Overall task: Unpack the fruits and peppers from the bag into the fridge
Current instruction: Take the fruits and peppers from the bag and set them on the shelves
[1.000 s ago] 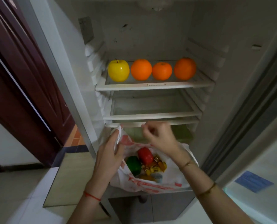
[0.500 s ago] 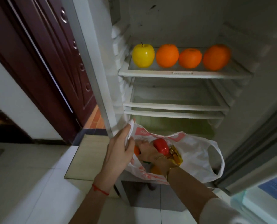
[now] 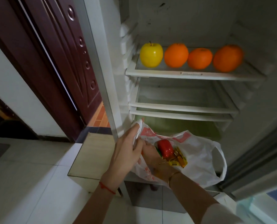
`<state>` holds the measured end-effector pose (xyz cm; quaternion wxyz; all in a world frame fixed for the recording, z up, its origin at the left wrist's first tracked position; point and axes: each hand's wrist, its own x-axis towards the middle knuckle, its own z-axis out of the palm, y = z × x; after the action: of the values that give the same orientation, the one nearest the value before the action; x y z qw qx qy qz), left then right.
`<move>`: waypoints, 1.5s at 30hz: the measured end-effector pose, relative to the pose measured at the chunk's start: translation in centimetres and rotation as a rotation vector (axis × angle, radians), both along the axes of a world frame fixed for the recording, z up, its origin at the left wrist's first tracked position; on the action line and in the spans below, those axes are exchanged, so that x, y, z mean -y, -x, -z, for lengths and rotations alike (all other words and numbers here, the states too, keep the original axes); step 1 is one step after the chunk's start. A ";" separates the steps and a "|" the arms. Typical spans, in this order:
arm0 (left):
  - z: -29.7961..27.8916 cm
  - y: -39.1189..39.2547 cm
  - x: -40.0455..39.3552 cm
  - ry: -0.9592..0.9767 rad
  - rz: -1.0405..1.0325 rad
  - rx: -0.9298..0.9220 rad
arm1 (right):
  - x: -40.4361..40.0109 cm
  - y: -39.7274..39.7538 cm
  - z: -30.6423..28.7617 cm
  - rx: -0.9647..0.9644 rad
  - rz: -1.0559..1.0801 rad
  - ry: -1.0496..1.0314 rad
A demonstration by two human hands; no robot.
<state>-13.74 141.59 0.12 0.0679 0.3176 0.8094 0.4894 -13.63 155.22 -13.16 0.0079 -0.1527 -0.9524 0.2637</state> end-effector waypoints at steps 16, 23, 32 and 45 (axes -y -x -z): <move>-0.5 0.2 -2.9 -0.035 0.094 0.004 | -7.4 -7.6 -7.5 -0.286 0.266 1.204; 0.4 0.6 -4.6 -0.012 0.114 0.015 | -8.6 -9.2 -13.6 -0.527 0.336 1.138; 0.2 0.8 -5.6 -0.028 0.133 0.070 | -13.3 -9.1 -23.7 -0.979 0.592 0.401; -0.2 2.1 -6.4 -0.023 0.131 0.038 | -21.2 -5.1 -25.7 -0.793 0.661 0.209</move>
<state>-15.85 148.02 0.29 0.1113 0.3615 0.7796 0.4992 -8.54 176.38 12.55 0.4352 -0.3336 -0.7459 0.3781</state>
